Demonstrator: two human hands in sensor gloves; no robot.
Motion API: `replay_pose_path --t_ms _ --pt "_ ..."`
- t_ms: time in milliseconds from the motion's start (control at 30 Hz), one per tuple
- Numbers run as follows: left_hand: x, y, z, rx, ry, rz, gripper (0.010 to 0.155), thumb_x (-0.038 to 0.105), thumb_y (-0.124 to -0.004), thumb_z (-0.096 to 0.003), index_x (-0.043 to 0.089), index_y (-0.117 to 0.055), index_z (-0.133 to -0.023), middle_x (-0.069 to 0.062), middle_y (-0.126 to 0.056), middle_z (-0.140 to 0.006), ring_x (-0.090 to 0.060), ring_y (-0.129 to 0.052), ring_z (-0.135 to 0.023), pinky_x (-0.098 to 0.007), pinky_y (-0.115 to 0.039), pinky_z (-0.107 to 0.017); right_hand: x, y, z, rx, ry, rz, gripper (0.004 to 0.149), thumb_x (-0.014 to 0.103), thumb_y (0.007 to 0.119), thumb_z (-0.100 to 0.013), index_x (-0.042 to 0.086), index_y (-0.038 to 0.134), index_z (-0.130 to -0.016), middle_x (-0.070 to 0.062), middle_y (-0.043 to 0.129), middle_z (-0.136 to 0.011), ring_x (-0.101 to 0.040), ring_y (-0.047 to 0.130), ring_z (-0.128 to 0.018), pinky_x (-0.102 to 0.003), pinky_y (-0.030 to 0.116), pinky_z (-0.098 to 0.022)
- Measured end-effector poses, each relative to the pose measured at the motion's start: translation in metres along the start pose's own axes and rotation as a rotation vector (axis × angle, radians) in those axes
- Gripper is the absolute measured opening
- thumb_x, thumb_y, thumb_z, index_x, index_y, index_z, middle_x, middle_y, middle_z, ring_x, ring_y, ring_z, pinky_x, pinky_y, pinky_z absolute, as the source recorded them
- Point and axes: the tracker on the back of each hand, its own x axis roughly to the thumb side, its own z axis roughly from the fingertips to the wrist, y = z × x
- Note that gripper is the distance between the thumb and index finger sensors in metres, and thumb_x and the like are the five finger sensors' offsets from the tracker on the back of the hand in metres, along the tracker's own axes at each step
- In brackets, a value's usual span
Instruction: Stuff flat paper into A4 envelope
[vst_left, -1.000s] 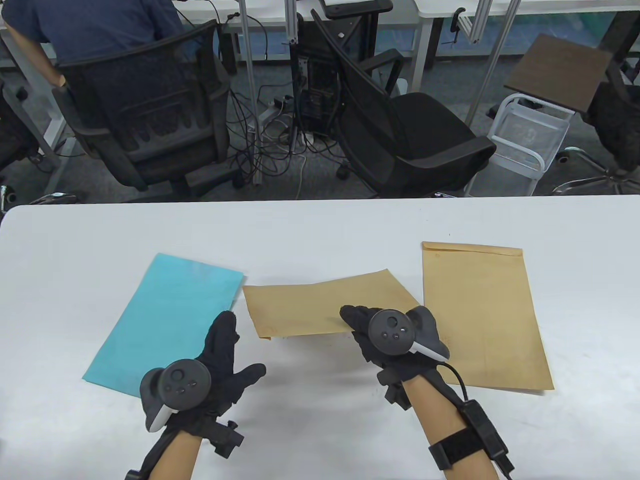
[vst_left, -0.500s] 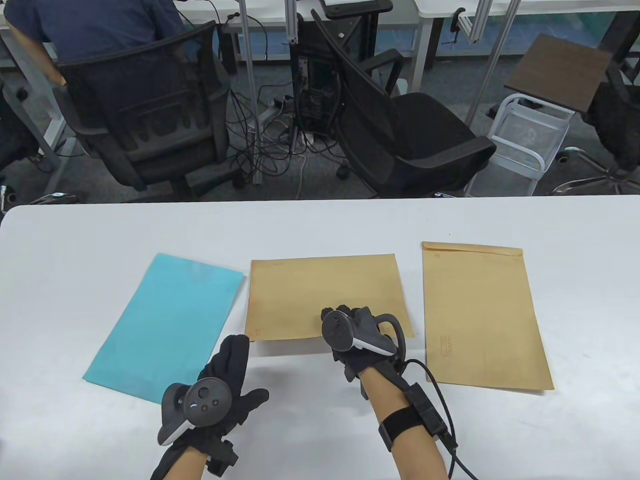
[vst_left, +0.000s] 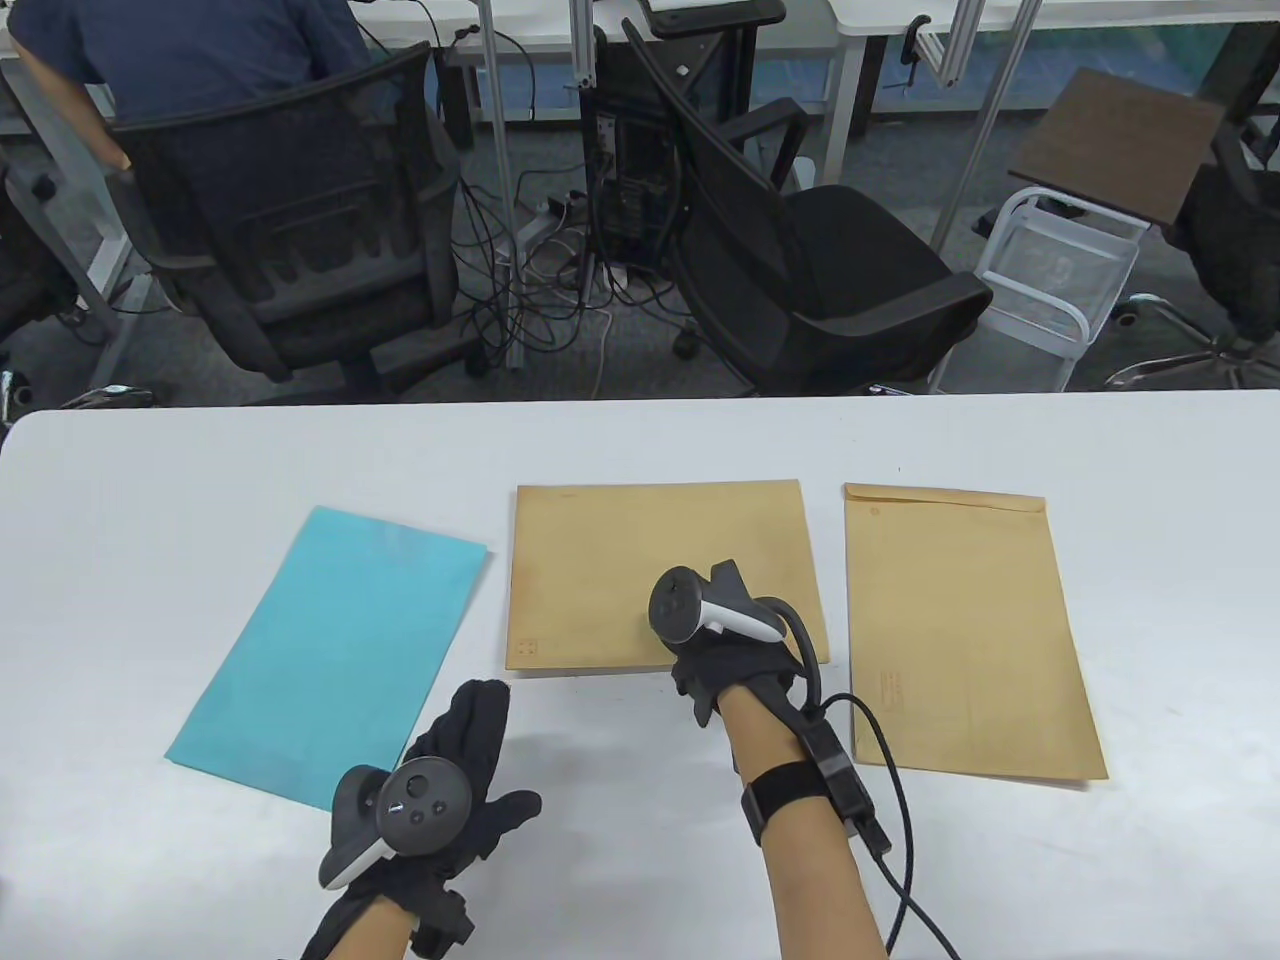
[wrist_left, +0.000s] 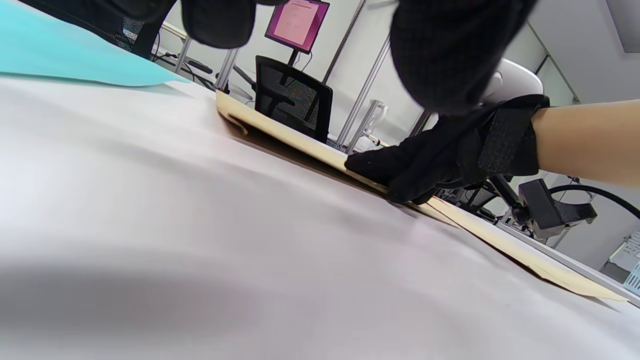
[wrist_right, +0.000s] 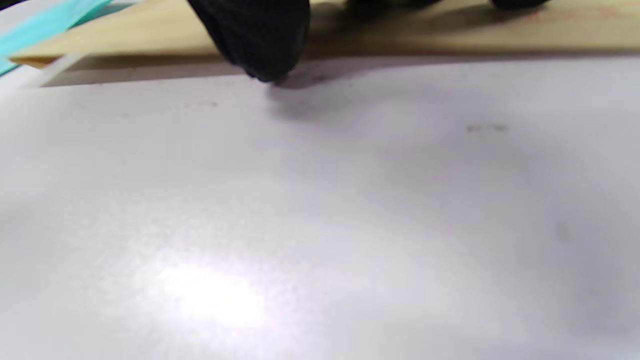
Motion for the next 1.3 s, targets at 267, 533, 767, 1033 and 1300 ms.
replay_pose_path --t_ms 267,533,767,1033,1300 --pt "-0.001 -0.005 -0.001 -0.030 0.016 -0.016 0.099 0.050 -0.083 -0.0416 0.016 -0.024 -0.113 -0.024 -0.032 -0.117 -0.051 -0.058 -0.104 -0.067 -0.053 -0.071 -0.008 0.002 -0.007 -0.003 -0.003 -0.077 0.066 0.021 0.069 -0.059 0.018 0.031 -0.114 -0.025 0.014 -0.114 -0.056 0.013 -0.101 -0.077 0.027 -0.065" --pt "0.000 -0.005 -0.001 -0.038 0.017 -0.022 0.099 0.051 -0.083 -0.0414 0.018 -0.024 -0.114 -0.025 -0.031 -0.117 -0.051 -0.057 -0.104 -0.067 -0.053 -0.071 -0.009 -0.001 -0.012 -0.022 0.009 -0.051 0.067 0.024 0.064 -0.061 0.020 0.024 -0.114 -0.025 0.007 -0.113 -0.056 0.011 -0.102 -0.078 0.025 -0.065" --pt "0.002 -0.007 -0.001 -0.054 0.002 -0.053 0.098 0.052 -0.083 -0.0406 0.022 -0.025 -0.114 -0.024 -0.031 -0.117 -0.052 -0.055 -0.105 -0.068 -0.051 -0.071 -0.037 0.002 0.021 -0.177 0.015 -0.064 0.089 0.037 0.069 -0.059 0.018 -0.002 -0.110 -0.027 -0.003 -0.112 -0.056 0.002 -0.103 -0.079 -0.001 -0.057" --pt "0.003 -0.009 -0.002 -0.073 -0.005 -0.059 0.098 0.053 -0.083 -0.0404 0.024 -0.026 -0.114 -0.024 -0.030 -0.118 -0.052 -0.055 -0.105 -0.068 -0.051 -0.071 -0.109 0.021 0.092 -0.440 0.146 -0.105 0.104 0.054 0.067 -0.056 0.011 -0.017 -0.101 -0.033 0.004 -0.114 -0.060 0.006 -0.104 -0.078 -0.007 -0.050" --pt "0.008 -0.011 -0.001 -0.086 -0.028 -0.077 0.098 0.053 -0.084 -0.0395 0.025 -0.027 -0.114 -0.024 -0.030 -0.118 -0.052 -0.055 -0.105 -0.069 -0.051 -0.071 -0.176 0.044 0.149 -0.534 0.408 -0.066 0.111 0.068 0.064 -0.051 0.011 -0.018 -0.101 -0.034 0.007 -0.115 -0.062 0.007 -0.104 -0.078 -0.007 -0.049"
